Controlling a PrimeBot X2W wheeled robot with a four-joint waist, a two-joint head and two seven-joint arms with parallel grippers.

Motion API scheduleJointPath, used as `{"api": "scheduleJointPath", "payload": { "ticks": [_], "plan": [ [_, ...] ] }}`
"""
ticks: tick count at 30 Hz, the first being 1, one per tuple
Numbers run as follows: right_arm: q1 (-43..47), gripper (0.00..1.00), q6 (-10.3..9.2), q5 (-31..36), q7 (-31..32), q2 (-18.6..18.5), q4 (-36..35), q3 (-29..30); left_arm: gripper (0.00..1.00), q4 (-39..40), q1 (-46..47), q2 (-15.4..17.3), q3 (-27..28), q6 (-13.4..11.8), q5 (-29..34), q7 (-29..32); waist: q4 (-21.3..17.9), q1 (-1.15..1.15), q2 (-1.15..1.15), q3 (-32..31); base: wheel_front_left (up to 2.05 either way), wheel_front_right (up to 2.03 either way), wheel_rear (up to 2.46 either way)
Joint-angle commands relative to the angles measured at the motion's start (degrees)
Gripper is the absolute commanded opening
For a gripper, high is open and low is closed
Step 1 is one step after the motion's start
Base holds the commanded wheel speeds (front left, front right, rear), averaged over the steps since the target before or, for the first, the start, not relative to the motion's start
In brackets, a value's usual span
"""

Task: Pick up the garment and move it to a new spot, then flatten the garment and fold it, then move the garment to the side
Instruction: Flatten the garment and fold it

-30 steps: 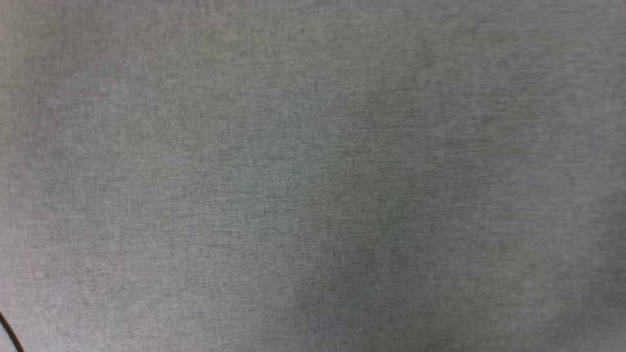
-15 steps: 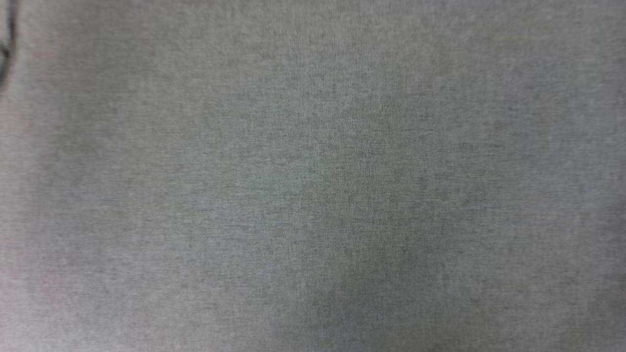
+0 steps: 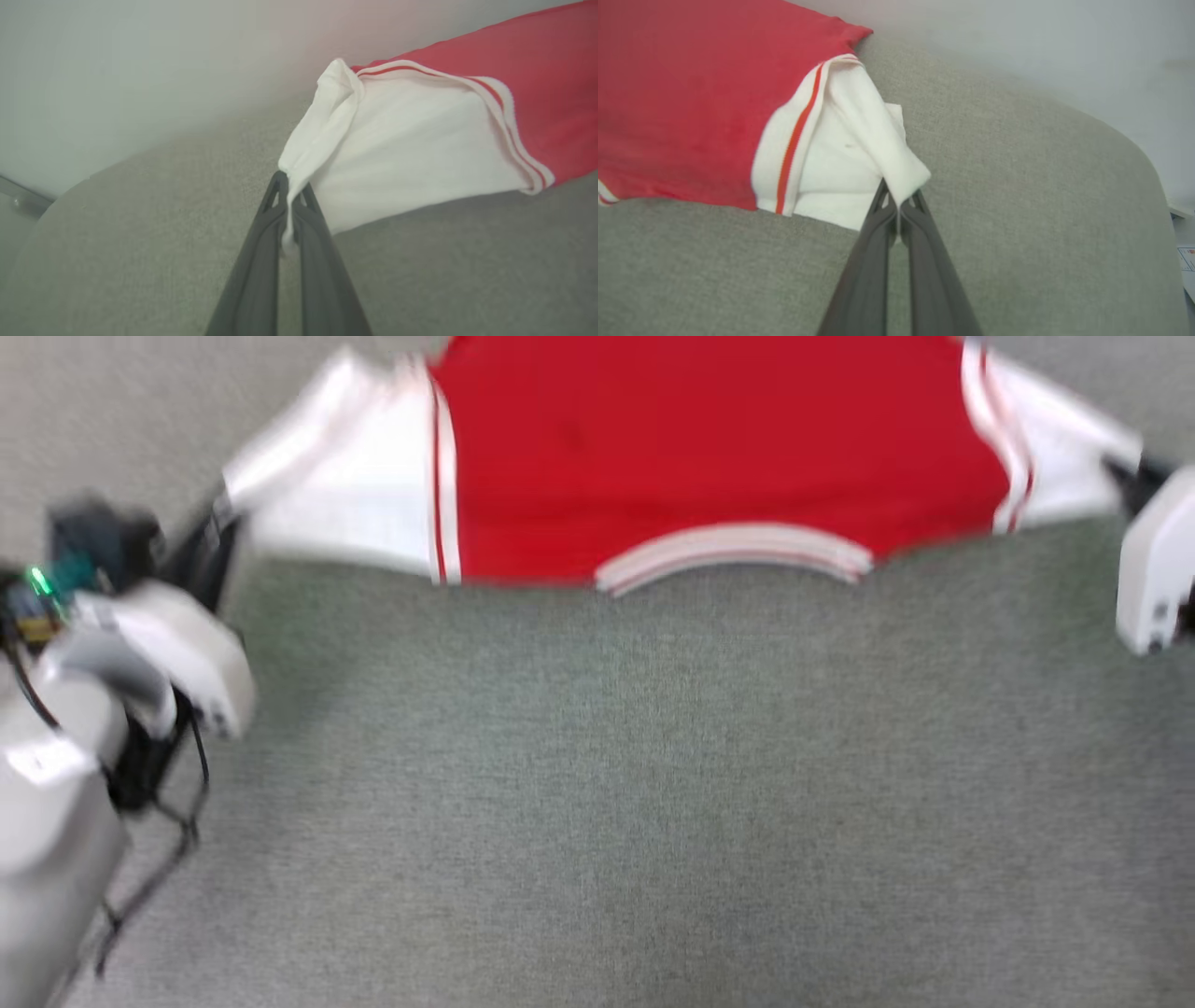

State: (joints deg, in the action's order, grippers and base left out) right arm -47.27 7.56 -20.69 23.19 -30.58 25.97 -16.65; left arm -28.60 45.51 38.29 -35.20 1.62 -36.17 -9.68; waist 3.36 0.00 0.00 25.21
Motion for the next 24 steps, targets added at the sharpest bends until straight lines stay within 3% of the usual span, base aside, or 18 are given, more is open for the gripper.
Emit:
{"api": "scheduleJointPath", "payload": {
  "ticks": [1,11,24],
  "plan": [
    [3.3,0.0,-0.14,-0.9,1.5,-1.5,-0.7,1.1,0.0,0.4,-3.4,1.4,-0.3,-0.7,-0.7,1.0,0.1,0.0,0.0,-4.3,0.0,0.0,0.0],
    [21.7,0.0,-0.17,-4.4,11.2,-3.8,-9.9,5.5,0.0,10.8,-21.6,6.5,-2.6,-4.7,-5.6,8.2,-0.6,0.0,0.0,-12.5,0.0,0.0,0.0],
    [44.3,0.0,-0.15,-6.1,25.3,-0.4,-21.7,16.0,0.0,26.4,-40.2,12.7,-3.7,-11.2,-12.5,13.7,-1.7,0.0,0.0,-17.2,0.0,0.0,0.0]
  ]
}}
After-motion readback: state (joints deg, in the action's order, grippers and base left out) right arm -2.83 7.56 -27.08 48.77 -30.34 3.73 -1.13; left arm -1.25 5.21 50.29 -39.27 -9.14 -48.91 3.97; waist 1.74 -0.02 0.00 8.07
